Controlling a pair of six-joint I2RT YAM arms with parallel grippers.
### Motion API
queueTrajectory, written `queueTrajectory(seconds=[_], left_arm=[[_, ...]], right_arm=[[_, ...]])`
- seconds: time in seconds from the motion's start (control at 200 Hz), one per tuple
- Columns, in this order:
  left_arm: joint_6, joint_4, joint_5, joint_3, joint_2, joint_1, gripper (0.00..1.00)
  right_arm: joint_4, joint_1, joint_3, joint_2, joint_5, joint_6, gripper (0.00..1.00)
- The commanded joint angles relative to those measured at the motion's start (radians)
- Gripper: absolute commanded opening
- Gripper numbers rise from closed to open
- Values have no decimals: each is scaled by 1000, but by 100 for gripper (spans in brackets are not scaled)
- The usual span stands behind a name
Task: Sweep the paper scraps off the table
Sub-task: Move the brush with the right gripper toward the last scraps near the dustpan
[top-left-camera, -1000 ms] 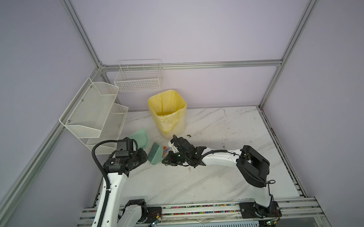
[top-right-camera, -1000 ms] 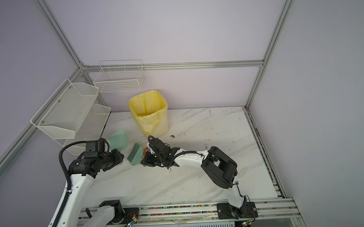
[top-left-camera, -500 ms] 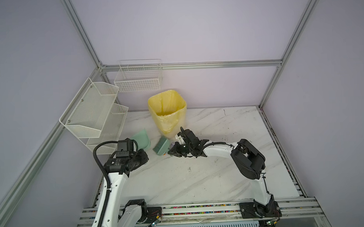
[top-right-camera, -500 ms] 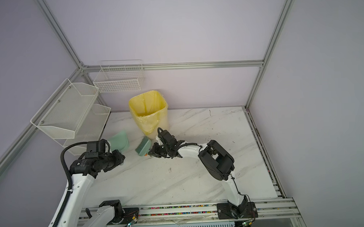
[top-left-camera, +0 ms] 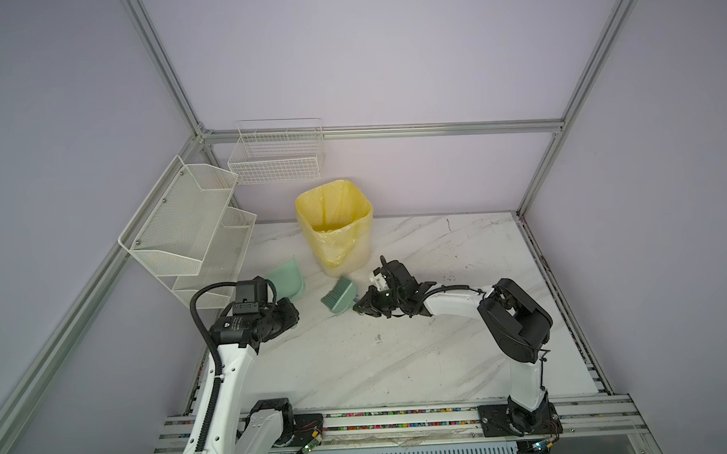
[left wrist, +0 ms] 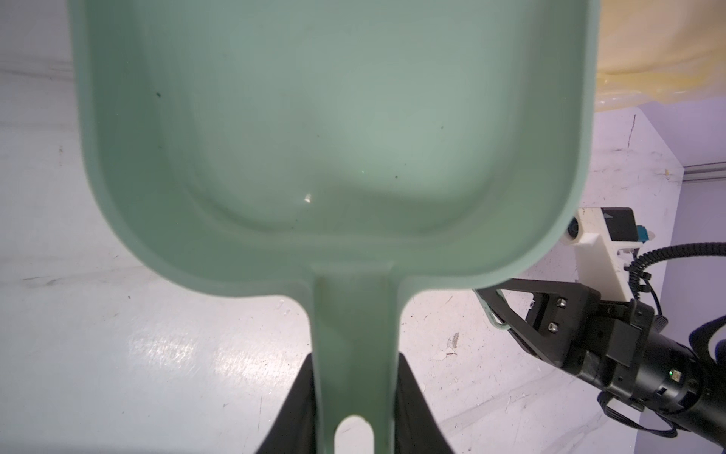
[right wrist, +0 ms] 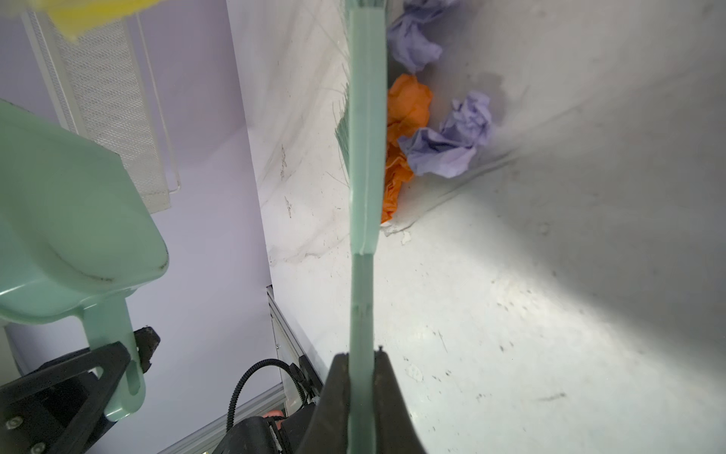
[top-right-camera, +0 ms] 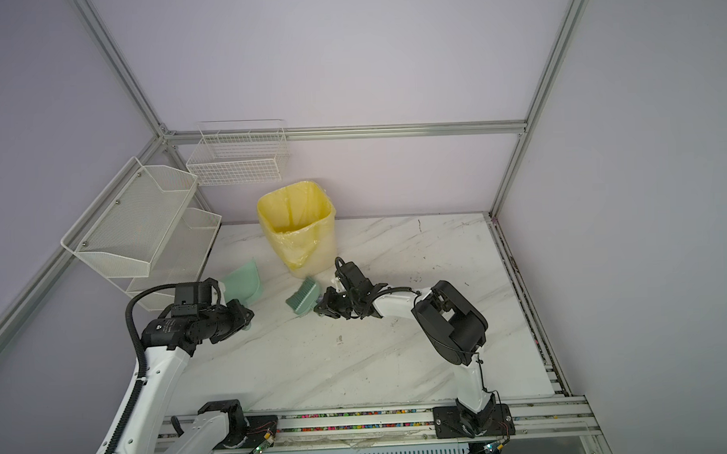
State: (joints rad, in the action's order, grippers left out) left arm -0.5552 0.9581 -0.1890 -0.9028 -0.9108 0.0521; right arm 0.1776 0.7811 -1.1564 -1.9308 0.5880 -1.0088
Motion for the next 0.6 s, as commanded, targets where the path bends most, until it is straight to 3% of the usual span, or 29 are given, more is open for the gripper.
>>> queueTrajectory(seconds=[0.0, 0.26, 0.595], left_arm=[[28, -36, -33, 29, 4, 5, 12], [-30, -87, -107, 95, 24, -52, 12], [-115, -120, -2, 143, 22, -221, 12]], right_arm=[[20, -30, 54, 70, -10, -22, 0], [25, -88, 188, 223, 29, -34, 0], [6, -195, 392, 431, 87, -35, 0]])
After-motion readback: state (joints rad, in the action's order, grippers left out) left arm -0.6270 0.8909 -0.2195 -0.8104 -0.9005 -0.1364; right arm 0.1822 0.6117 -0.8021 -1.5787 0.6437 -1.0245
